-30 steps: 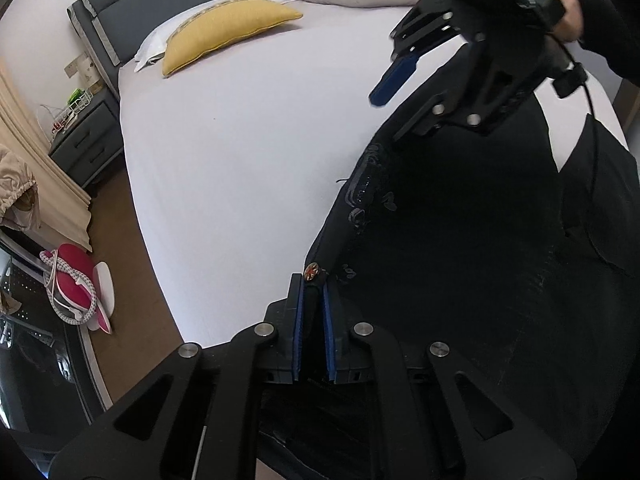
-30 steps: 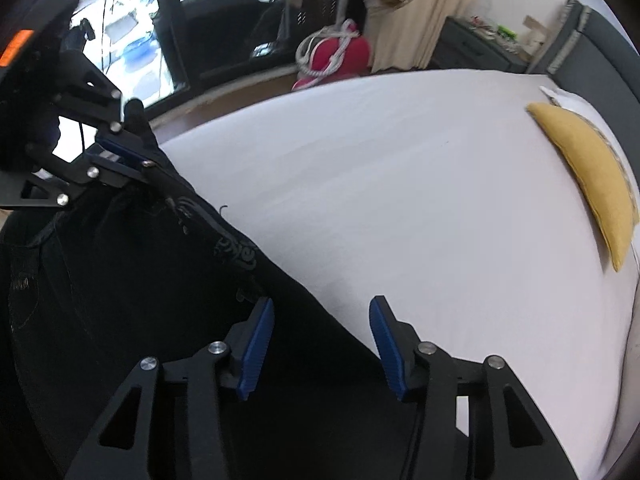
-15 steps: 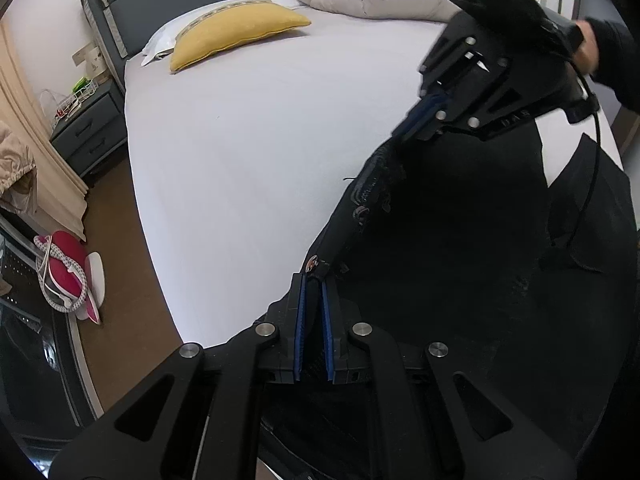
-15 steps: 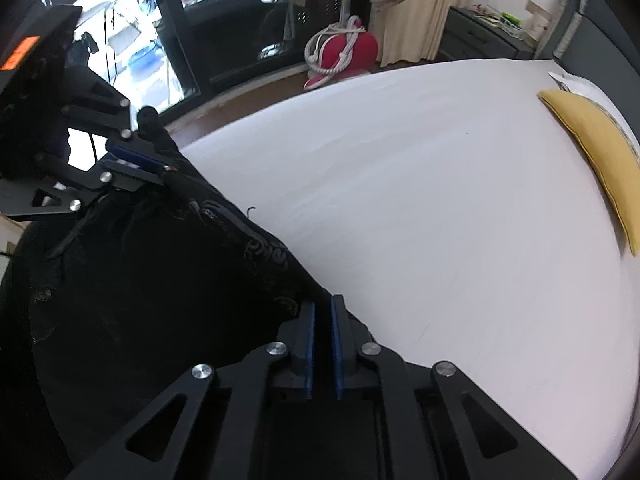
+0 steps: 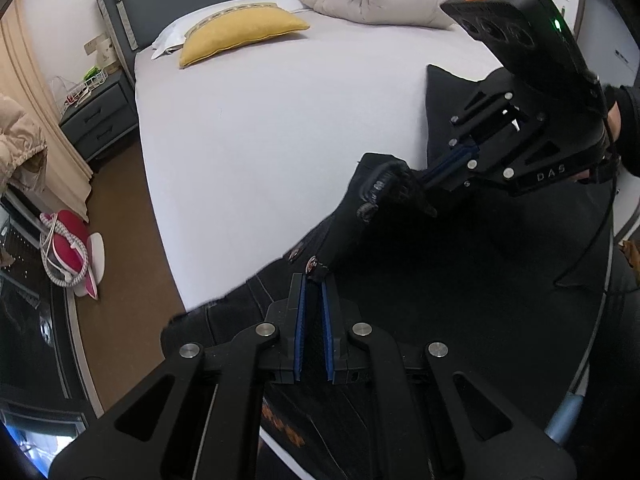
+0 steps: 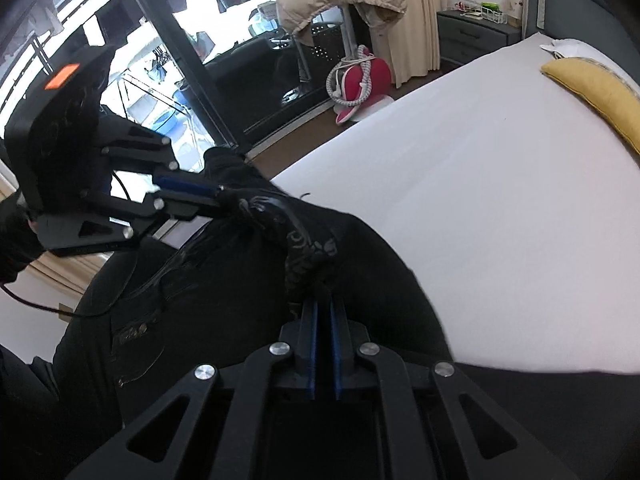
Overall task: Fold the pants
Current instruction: 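Lift the jeans by the waistband with both grippers, holding them up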
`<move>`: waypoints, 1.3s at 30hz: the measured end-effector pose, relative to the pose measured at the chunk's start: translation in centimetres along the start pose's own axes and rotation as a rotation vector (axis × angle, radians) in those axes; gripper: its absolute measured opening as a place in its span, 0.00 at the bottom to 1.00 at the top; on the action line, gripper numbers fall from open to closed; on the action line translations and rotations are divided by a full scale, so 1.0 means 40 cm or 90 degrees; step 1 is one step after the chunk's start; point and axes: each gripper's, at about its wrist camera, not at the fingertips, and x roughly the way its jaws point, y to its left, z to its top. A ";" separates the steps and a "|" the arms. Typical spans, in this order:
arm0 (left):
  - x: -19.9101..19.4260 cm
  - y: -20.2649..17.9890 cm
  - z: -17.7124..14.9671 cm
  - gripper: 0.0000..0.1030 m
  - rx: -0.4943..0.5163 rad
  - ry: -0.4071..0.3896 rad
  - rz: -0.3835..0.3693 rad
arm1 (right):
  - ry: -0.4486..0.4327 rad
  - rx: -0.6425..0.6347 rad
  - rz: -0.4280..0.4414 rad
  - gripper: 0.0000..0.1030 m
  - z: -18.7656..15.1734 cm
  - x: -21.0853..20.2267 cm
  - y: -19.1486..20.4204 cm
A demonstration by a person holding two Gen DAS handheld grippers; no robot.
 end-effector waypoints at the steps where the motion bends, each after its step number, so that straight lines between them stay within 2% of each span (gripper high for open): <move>1: -0.018 -0.016 -0.016 0.06 0.004 -0.001 -0.001 | 0.001 -0.005 -0.003 0.07 -0.016 -0.005 0.017; 6: -0.090 -0.115 -0.104 0.06 0.046 0.010 0.008 | 0.020 -0.053 -0.041 0.07 -0.083 -0.039 0.106; 11: -0.152 -0.239 -0.211 0.06 0.108 0.036 0.014 | 0.051 -0.122 -0.091 0.07 -0.168 -0.055 0.235; 18: -0.189 -0.402 -0.388 0.04 0.158 0.089 -0.007 | 0.087 -0.183 -0.138 0.07 -0.325 -0.040 0.396; 23: -0.206 -0.457 -0.497 0.04 0.142 0.116 -0.015 | 0.104 -0.209 -0.203 0.07 -0.410 -0.032 0.453; 27: -0.203 -0.476 -0.542 0.03 0.139 0.123 -0.009 | 0.092 -0.205 -0.225 0.07 -0.420 -0.024 0.476; 32: -0.246 -0.496 -0.554 0.03 0.103 0.071 -0.007 | 0.094 -0.212 -0.251 0.07 -0.459 -0.018 0.531; 39: -0.288 -0.459 -0.553 0.03 0.032 0.037 -0.028 | 0.106 -0.237 -0.265 0.07 -0.483 -0.009 0.567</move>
